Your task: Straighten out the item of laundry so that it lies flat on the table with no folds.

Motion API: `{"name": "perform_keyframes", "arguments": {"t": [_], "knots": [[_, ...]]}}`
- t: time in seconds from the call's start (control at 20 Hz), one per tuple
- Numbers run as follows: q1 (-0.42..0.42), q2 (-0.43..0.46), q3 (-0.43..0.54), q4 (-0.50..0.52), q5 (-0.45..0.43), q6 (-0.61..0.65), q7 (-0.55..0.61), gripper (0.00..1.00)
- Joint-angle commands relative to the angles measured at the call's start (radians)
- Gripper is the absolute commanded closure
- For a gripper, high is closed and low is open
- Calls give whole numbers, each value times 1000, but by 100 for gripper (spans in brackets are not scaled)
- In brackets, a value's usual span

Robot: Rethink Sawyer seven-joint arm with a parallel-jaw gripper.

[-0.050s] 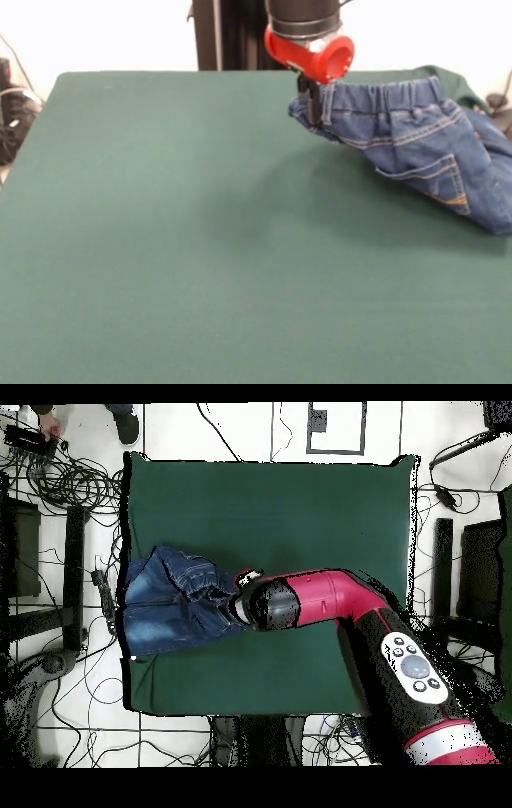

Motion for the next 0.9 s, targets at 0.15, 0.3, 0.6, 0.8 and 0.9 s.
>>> {"name": "perform_keyframes", "arguments": {"t": [0.15,0.3,0.6,0.8,0.9], "knots": [[-86,51,96,-157,-92,196,-512,100],[-102,50,105,-175,-92,230,-552,100],[-95,62,91,-211,-127,258,-593,100],[-104,86,94,-229,-129,256,-618,100],[-108,93,97,-237,-127,262,-632,100]]}}
